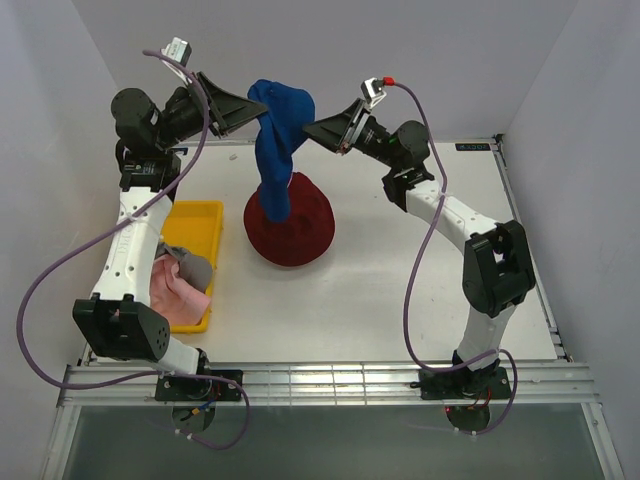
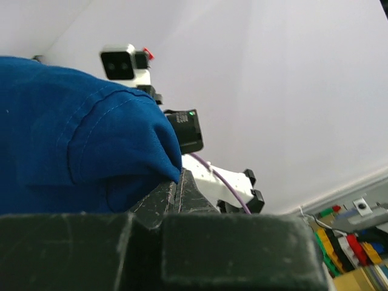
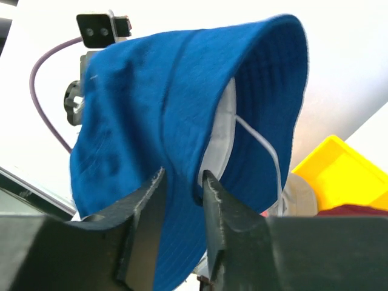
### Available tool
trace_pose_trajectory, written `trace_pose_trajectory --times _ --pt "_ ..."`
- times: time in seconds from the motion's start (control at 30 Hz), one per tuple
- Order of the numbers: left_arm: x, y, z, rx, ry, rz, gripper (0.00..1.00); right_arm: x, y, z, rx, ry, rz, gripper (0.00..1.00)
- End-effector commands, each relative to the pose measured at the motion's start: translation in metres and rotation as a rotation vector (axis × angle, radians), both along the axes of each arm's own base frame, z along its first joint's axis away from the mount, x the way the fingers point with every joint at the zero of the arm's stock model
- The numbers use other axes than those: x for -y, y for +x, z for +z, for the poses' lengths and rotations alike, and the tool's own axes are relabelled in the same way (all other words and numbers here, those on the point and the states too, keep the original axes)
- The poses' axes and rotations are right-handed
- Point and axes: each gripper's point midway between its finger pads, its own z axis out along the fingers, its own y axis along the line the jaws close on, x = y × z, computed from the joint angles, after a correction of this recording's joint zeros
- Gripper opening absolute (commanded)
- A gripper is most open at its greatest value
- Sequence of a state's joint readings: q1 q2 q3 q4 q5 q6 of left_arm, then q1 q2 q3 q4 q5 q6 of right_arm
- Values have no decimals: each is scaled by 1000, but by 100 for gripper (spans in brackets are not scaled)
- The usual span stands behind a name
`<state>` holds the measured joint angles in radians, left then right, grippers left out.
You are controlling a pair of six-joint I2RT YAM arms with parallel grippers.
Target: Stack the hats
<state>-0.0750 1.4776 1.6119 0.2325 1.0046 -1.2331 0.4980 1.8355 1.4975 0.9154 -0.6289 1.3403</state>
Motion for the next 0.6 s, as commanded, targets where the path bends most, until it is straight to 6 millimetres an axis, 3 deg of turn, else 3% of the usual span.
trace_pose_trajectory --times 0.0,0.17,0.4,0.57 --pt "-24 3 0 15 34 96 0 10 -26 28 82 25 9 35" --pt "-30 24 -31 -56 124 154 0 9 -29 22 69 -37 13 22" --pt "-36 38 -54 -75 216 204 0 7 -28 17 41 -122 14 8" --pt "-44 50 -70 -97 295 254 0 -2 -22 8 -14 -177 41 8"
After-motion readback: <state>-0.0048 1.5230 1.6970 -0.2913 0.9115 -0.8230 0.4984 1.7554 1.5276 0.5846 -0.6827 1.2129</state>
